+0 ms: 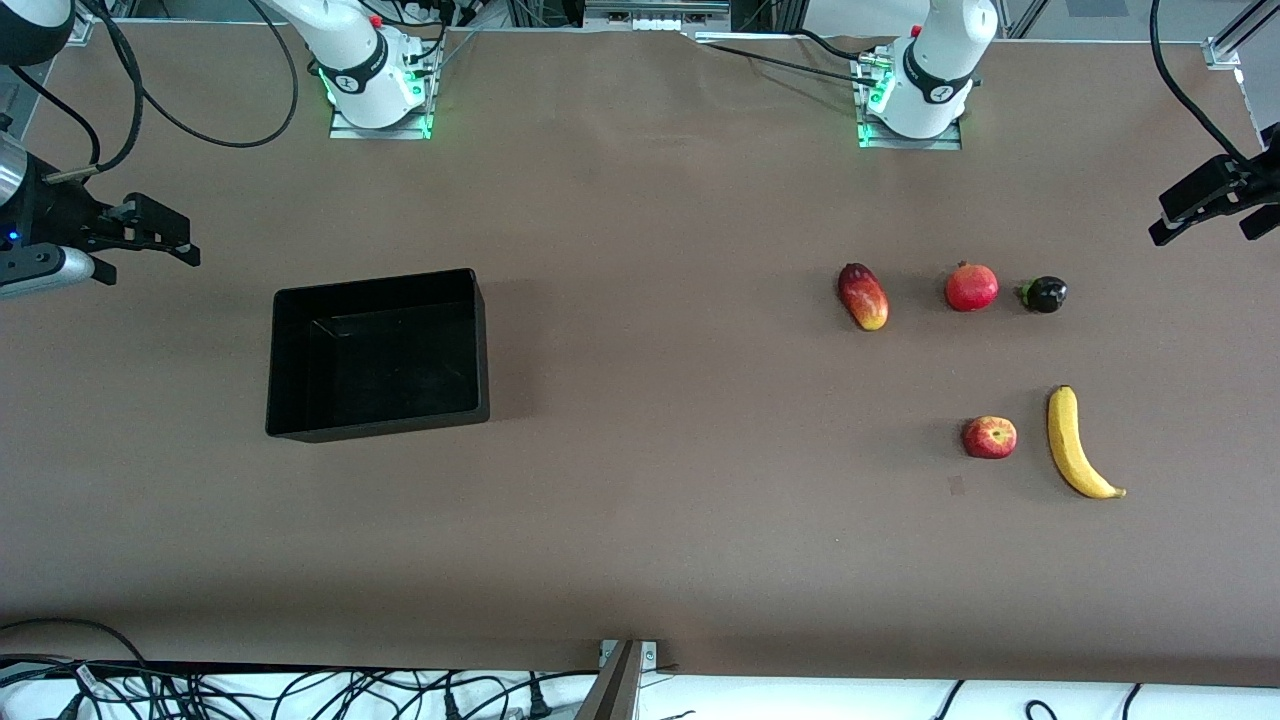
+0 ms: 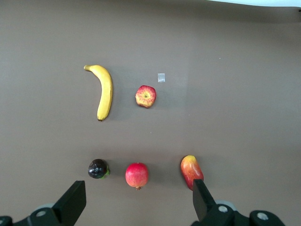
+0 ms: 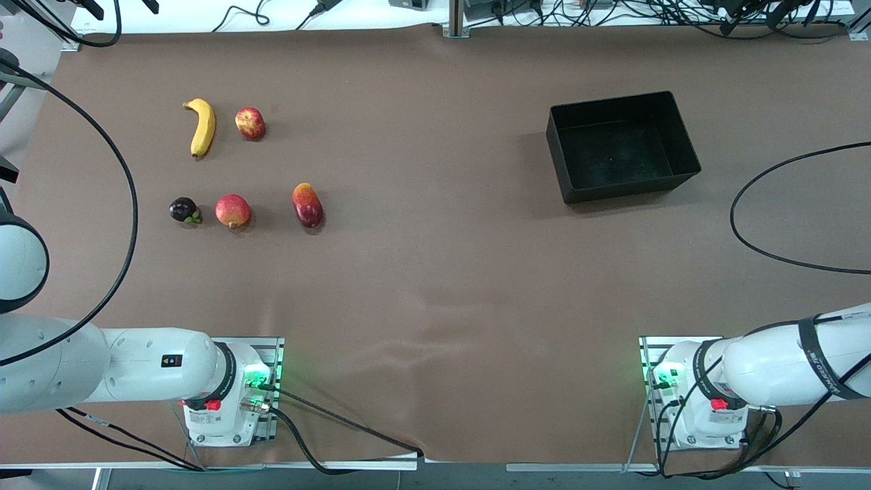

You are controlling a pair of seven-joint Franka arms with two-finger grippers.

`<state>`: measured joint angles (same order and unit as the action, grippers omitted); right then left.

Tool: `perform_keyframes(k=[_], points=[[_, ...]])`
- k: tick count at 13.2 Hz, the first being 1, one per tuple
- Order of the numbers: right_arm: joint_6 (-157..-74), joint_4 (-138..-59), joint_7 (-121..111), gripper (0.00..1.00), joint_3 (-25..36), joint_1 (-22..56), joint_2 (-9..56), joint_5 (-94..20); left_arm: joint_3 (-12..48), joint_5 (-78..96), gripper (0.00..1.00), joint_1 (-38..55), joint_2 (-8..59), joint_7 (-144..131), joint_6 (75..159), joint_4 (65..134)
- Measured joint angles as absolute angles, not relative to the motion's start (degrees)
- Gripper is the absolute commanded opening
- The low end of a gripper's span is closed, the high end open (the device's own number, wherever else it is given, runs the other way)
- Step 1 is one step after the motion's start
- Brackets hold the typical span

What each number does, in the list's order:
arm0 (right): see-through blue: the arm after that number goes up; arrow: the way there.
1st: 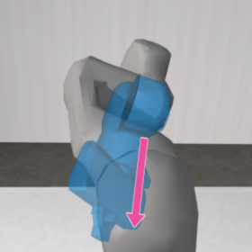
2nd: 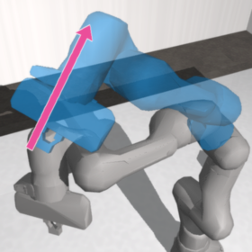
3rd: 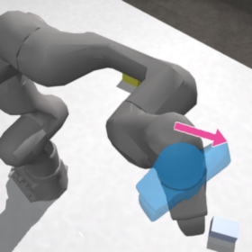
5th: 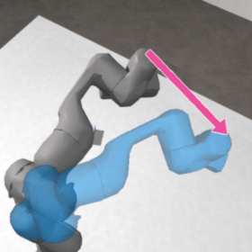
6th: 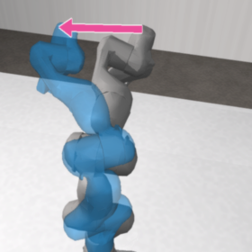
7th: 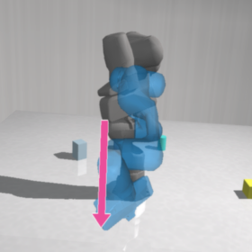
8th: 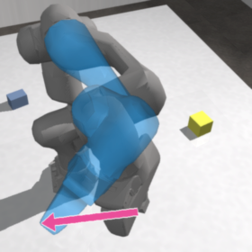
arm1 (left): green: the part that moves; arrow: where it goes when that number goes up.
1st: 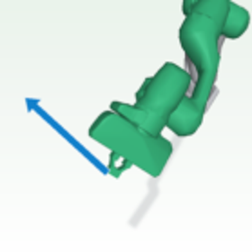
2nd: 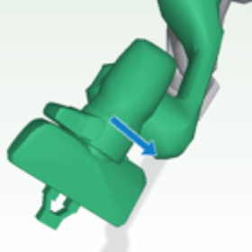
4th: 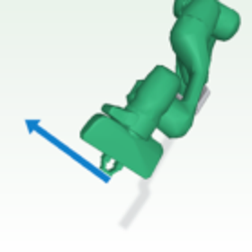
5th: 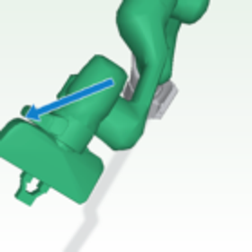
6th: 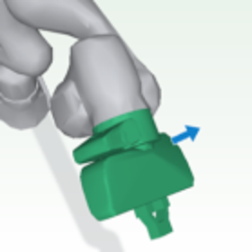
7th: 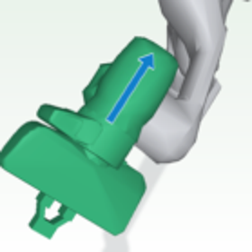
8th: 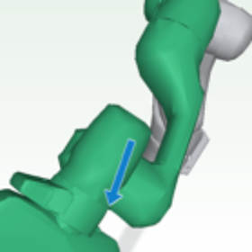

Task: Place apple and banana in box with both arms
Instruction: 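Reach the right gripper to the side of the black box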

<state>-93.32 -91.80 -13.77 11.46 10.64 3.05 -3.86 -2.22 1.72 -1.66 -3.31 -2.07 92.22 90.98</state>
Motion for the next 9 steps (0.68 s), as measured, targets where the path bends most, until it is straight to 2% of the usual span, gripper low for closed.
perform_keyframes(k=[9], points=[[-92.9,-92.2,-13.7,1.00,11.9,12.1,3.8,-1.6,-2.2,1.7,1.00,-1.7,-3.3,-2.1,92.2,91.0]])
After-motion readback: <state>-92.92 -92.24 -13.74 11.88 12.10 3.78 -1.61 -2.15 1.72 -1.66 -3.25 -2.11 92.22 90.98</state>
